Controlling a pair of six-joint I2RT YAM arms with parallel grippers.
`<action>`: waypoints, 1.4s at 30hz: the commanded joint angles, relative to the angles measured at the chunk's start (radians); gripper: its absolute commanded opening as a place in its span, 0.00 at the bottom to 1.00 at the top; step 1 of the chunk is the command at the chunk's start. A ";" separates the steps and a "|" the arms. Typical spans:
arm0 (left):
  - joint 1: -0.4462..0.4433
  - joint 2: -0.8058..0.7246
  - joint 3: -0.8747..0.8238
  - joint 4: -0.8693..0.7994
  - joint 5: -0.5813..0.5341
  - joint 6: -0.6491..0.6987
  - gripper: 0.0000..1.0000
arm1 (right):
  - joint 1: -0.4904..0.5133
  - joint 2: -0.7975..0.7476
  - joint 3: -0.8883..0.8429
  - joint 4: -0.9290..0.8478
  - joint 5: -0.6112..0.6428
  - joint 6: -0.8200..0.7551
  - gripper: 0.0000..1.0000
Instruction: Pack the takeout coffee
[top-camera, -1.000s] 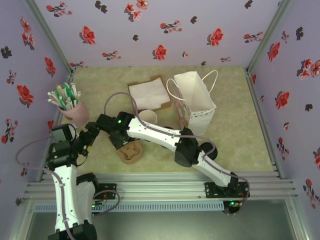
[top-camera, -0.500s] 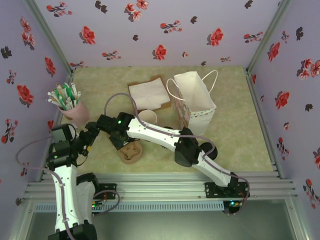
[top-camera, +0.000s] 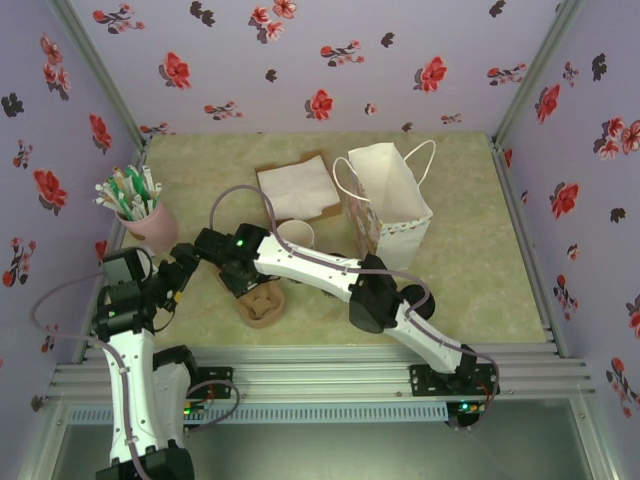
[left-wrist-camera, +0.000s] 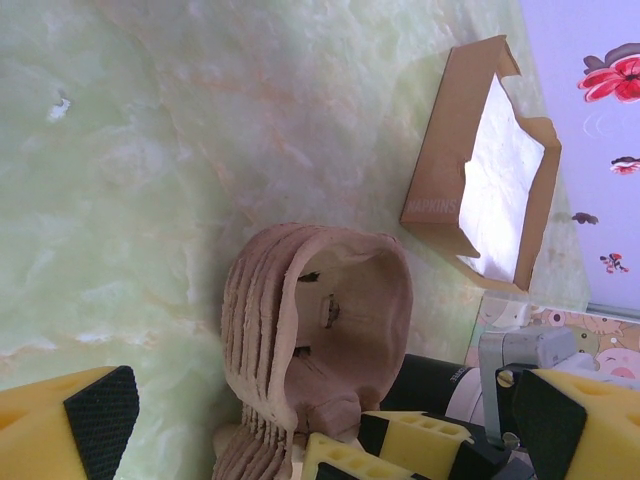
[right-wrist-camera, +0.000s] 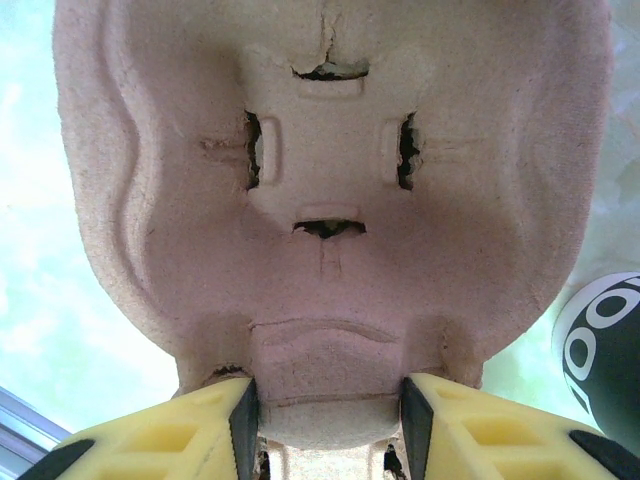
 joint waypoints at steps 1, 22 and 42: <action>0.008 -0.003 -0.019 0.009 0.021 0.022 0.99 | -0.007 0.006 -0.008 -0.002 0.001 0.018 0.42; 0.008 -0.008 -0.021 0.019 0.033 0.022 0.99 | -0.001 -0.062 -0.009 -0.013 0.020 0.017 0.39; 0.008 -0.005 0.016 0.007 0.032 0.034 0.99 | 0.010 -0.125 -0.013 -0.002 0.030 0.016 0.39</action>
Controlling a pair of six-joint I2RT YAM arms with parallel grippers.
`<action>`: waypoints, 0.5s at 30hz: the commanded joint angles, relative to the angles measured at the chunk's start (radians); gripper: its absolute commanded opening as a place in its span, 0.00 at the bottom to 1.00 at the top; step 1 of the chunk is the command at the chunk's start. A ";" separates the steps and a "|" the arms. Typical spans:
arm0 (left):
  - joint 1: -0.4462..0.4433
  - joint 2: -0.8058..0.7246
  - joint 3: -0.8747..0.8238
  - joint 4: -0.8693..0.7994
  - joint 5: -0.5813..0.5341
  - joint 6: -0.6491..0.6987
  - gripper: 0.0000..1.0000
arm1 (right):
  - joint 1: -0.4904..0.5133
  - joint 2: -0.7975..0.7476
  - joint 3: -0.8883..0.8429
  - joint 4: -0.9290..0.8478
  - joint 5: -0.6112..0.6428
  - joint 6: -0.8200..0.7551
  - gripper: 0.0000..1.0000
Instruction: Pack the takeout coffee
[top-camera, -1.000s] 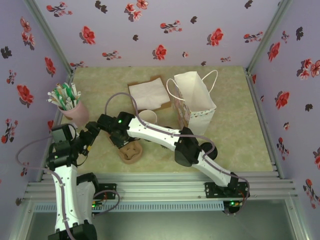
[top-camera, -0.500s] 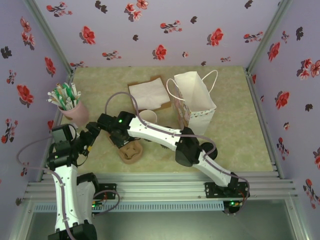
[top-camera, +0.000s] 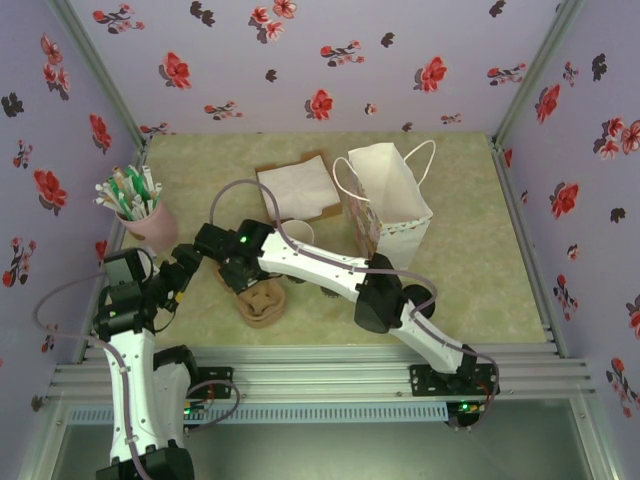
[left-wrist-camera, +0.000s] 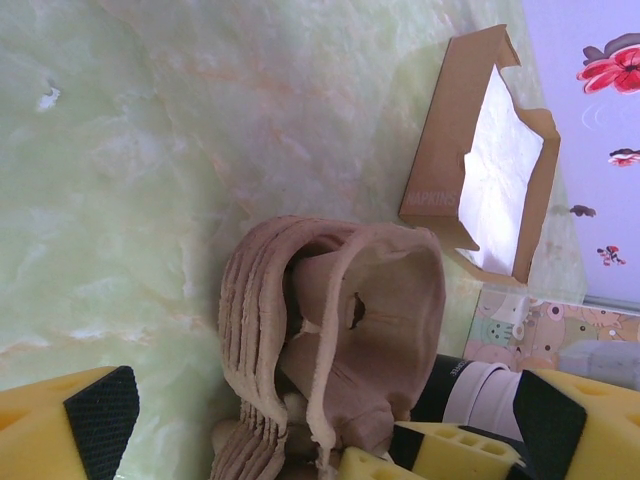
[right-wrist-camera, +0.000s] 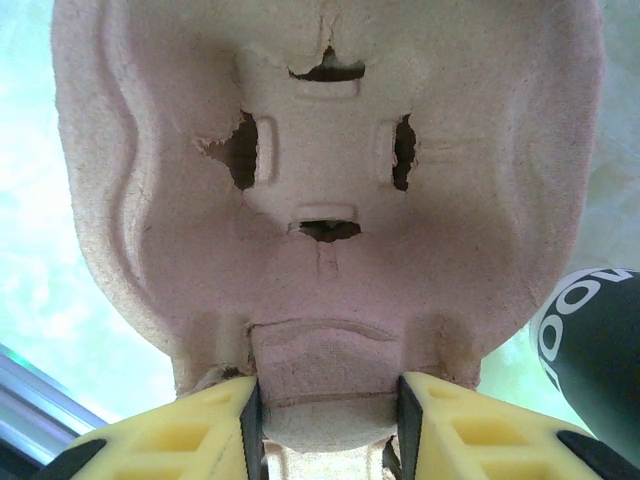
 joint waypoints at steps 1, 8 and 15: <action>0.008 -0.004 0.037 -0.004 0.010 0.034 0.99 | 0.008 -0.076 -0.004 -0.002 0.024 0.015 0.39; 0.008 0.006 0.190 -0.096 -0.040 0.103 0.99 | 0.019 -0.160 -0.044 0.035 0.026 0.011 0.39; 0.008 0.020 0.401 -0.203 -0.091 0.166 0.99 | 0.025 -0.271 -0.085 0.076 0.008 0.000 0.39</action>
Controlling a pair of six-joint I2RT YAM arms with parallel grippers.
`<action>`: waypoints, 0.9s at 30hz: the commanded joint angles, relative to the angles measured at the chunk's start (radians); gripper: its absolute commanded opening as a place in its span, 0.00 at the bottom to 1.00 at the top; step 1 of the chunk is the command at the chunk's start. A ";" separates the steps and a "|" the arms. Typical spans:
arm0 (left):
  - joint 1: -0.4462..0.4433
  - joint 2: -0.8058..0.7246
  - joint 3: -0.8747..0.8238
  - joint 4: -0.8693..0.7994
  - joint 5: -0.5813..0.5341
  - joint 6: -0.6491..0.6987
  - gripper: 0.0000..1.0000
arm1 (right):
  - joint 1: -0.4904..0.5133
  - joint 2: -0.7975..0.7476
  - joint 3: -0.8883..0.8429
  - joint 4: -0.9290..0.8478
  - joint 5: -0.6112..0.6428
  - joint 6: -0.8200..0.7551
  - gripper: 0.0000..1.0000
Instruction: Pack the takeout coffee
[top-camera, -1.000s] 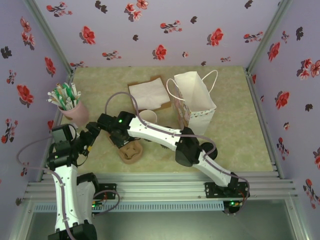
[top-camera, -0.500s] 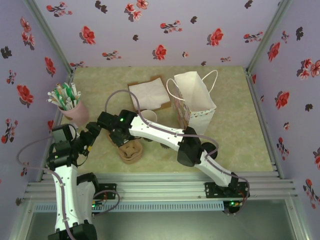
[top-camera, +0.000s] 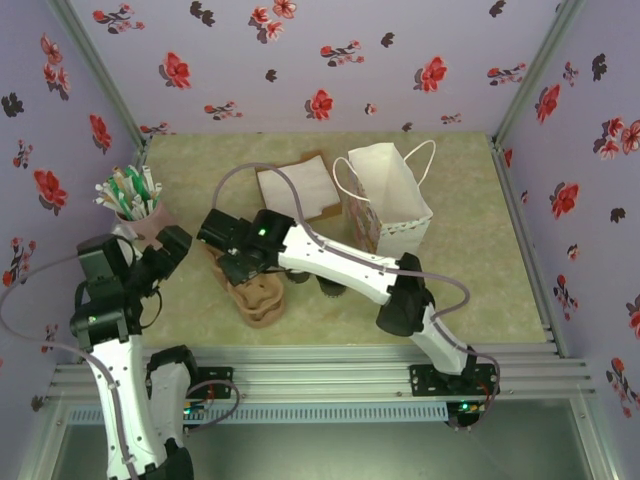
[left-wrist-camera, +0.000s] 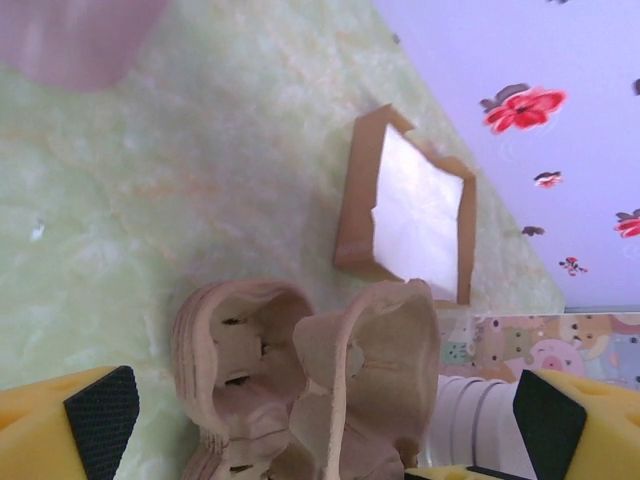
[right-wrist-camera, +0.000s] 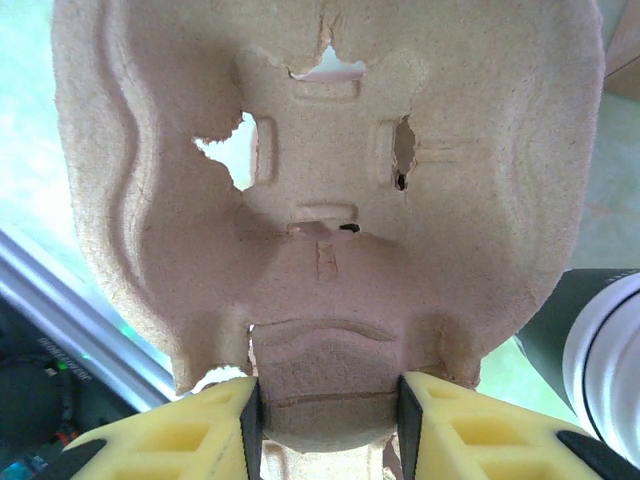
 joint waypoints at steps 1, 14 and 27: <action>0.008 0.013 0.104 -0.084 -0.026 0.068 0.99 | 0.008 -0.094 -0.020 0.032 0.006 -0.001 0.39; 0.005 0.090 0.271 0.060 0.254 0.031 0.99 | 0.008 -0.378 -0.185 0.068 0.080 -0.020 0.40; -0.367 0.229 0.260 0.286 0.119 -0.076 0.99 | -0.047 -0.670 -0.356 0.040 0.214 -0.025 0.40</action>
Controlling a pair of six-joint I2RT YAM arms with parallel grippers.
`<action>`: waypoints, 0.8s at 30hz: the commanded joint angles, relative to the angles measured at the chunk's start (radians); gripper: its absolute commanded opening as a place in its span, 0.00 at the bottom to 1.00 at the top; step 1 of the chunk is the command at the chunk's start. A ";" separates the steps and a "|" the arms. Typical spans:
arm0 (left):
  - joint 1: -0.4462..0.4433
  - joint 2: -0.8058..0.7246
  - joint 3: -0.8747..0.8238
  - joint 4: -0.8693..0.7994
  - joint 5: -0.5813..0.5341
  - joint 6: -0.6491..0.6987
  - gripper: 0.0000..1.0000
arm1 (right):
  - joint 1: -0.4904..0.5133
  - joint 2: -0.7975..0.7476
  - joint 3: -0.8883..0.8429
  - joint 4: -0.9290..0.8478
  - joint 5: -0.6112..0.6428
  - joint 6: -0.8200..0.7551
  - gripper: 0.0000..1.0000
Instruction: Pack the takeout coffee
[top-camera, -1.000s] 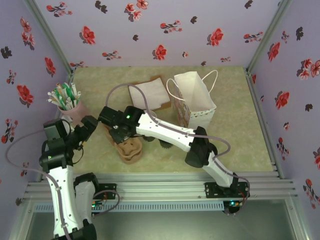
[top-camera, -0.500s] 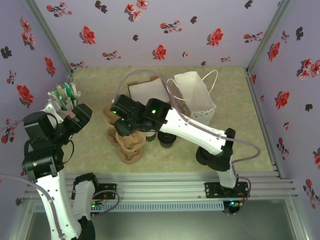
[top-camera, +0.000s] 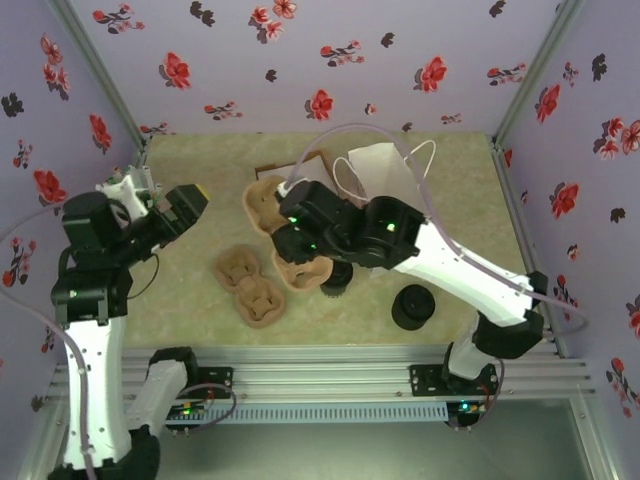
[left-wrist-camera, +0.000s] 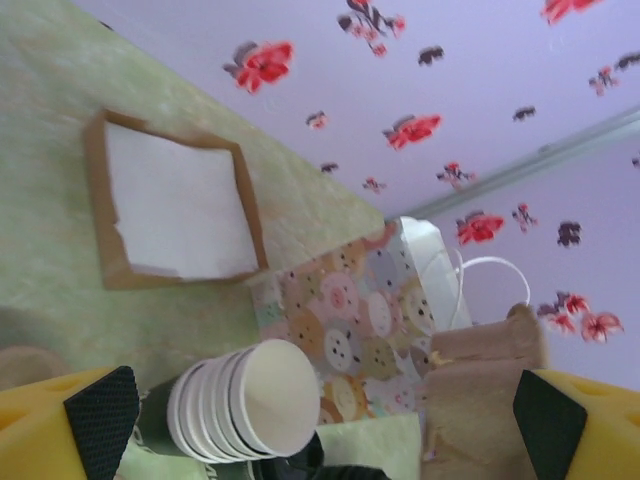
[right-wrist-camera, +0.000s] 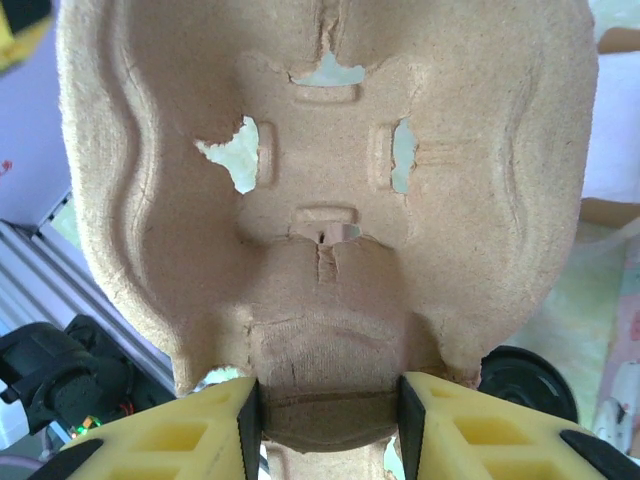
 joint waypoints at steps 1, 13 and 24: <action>-0.153 0.056 0.009 0.095 -0.102 -0.017 0.99 | -0.033 -0.088 -0.036 -0.019 0.073 -0.014 0.41; -0.592 0.364 0.174 0.185 -0.319 0.061 0.98 | -0.205 -0.291 -0.111 -0.119 0.174 -0.051 0.41; -0.659 0.643 0.360 0.217 -0.306 0.107 0.86 | -0.515 -0.259 -0.077 -0.076 0.057 -0.153 0.40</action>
